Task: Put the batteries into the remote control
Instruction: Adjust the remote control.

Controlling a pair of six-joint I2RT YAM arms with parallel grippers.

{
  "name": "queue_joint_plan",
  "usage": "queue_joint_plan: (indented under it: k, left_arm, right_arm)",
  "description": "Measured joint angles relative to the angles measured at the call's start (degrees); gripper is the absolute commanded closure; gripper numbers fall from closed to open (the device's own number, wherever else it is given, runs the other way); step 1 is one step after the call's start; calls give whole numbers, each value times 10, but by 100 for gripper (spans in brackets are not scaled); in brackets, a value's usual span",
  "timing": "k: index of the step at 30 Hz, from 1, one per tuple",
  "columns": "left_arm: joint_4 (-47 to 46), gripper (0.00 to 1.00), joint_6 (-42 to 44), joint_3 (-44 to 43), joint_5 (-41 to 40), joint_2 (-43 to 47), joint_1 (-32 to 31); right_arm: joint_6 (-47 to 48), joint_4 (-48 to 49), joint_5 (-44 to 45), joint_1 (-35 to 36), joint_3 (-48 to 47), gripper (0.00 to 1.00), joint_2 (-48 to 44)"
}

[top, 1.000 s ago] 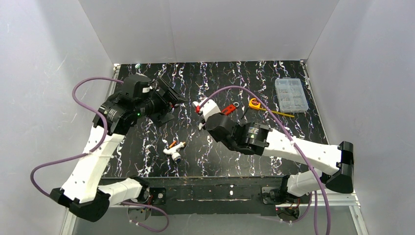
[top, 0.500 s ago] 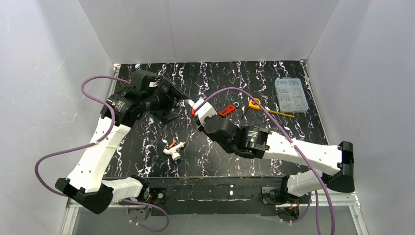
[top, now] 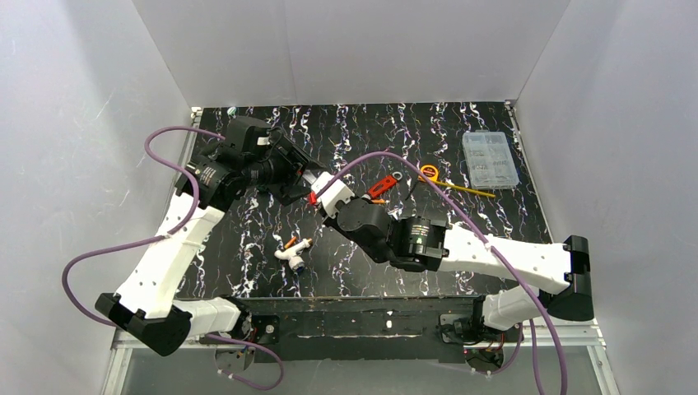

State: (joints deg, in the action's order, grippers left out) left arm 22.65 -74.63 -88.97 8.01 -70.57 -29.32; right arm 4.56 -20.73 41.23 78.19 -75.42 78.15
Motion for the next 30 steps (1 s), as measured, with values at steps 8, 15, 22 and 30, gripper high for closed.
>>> queue_joint_plan:
  k: [8, 15, 22, 30]
  left_arm:
    - [-5, 59, -4, 5, 2, -2, -5]
    - [-7, 74, -4, 14, 2, -1, -6]
    - [-14, 100, -5, 19, 6, 0, -7]
    - [-62, 100, -9, 64, 38, 14, -8]
  right_arm:
    - [11, 9, 21, 6, -12, 99, 13]
    - [26, 3, 37, 7, -13, 99, 17]
    - [33, 2, 45, 10, -12, 74, 16]
    - [31, 35, 34, 14, 23, 41, -29]
